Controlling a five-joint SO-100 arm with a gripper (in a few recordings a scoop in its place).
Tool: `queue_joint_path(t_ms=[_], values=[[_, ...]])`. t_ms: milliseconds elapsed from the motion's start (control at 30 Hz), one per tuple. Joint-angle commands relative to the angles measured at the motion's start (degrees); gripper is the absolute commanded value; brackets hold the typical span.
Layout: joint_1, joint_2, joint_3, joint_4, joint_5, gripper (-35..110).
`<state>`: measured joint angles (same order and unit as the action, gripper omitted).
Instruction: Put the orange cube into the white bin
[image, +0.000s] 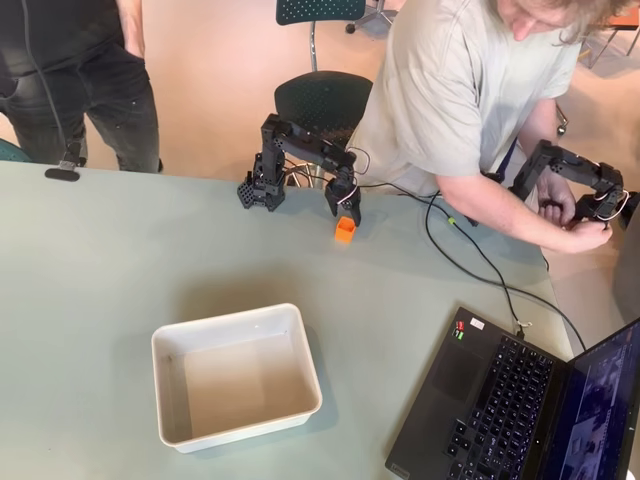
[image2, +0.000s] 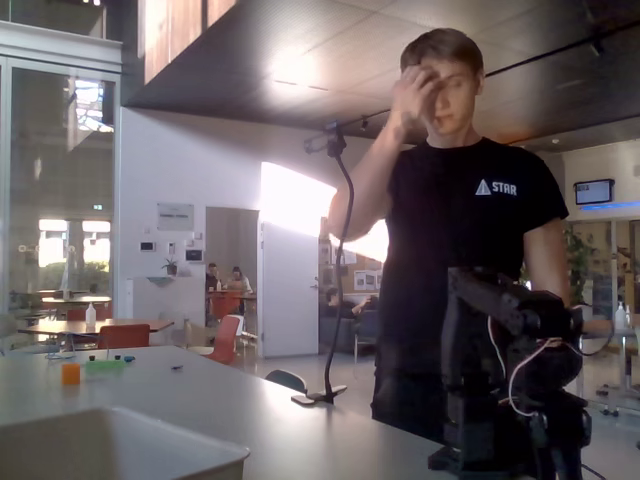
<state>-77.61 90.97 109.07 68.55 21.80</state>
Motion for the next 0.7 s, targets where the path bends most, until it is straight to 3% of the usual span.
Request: queue_joint_path(t_ms=[0, 233, 667], values=[[-0.2, -0.7, -3.3, 0.7, 0.1, 42], [-0.1, -5.4, -10.8, 6.5, 0.1, 43], [0.0, -10.7, -13.4, 6.6, -0.4, 46]])
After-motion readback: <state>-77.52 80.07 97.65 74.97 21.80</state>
